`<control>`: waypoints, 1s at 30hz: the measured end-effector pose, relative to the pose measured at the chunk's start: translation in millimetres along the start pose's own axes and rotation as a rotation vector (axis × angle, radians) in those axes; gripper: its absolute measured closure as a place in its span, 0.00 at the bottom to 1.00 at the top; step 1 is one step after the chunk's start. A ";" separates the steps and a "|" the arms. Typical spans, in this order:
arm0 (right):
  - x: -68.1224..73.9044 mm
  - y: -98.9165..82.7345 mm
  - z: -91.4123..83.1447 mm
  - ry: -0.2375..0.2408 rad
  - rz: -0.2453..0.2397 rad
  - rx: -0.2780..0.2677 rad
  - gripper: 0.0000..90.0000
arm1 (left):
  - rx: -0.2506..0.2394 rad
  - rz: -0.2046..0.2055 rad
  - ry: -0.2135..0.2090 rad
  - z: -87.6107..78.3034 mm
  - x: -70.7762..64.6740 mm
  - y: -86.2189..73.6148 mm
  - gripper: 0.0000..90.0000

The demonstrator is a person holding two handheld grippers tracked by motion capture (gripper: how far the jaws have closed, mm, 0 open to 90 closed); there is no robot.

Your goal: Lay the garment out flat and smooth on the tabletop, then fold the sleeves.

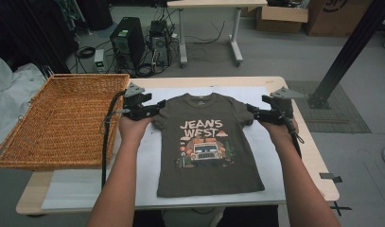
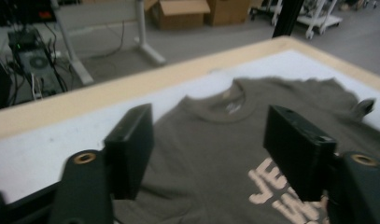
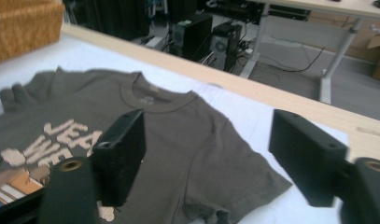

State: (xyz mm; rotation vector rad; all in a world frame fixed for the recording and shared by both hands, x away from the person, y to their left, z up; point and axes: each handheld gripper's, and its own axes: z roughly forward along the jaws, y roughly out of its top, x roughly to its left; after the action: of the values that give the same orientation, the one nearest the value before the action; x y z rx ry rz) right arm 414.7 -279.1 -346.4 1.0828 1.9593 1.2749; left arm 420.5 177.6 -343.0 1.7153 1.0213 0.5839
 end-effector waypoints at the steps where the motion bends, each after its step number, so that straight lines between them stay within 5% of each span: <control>1: -1.3 2.1 -4.0 -0.002 0.006 -0.011 0.26 | -0.020 -0.004 -0.001 -6.4 -1.0 4.3 0.34; 8: -8.2 20.9 -25.5 -0.014 -0.008 -0.078 0.24 | -0.121 0.008 -0.022 -44.2 -6.2 20.7 0.25; 17: -20.5 21.8 -26.3 0.000 0.003 -0.078 0.25 | -0.131 0.052 -0.048 -56.1 -15.4 24.8 0.22; 26: -48.0 0.0 16.1 -0.033 0.053 0.044 0.29 | -0.116 0.044 -0.072 -36.2 -11.0 19.1 0.22; 30: -66.0 -19.4 50.5 -0.020 0.164 0.153 0.39 | -0.114 0.018 -0.073 -28.0 -5.4 13.8 0.22</control>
State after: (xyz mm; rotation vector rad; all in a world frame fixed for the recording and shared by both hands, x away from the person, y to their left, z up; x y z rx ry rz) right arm 482.6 -316.1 -382.5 1.3502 2.0142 1.2076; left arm 400.9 185.6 -319.5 1.6350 0.9054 0.5764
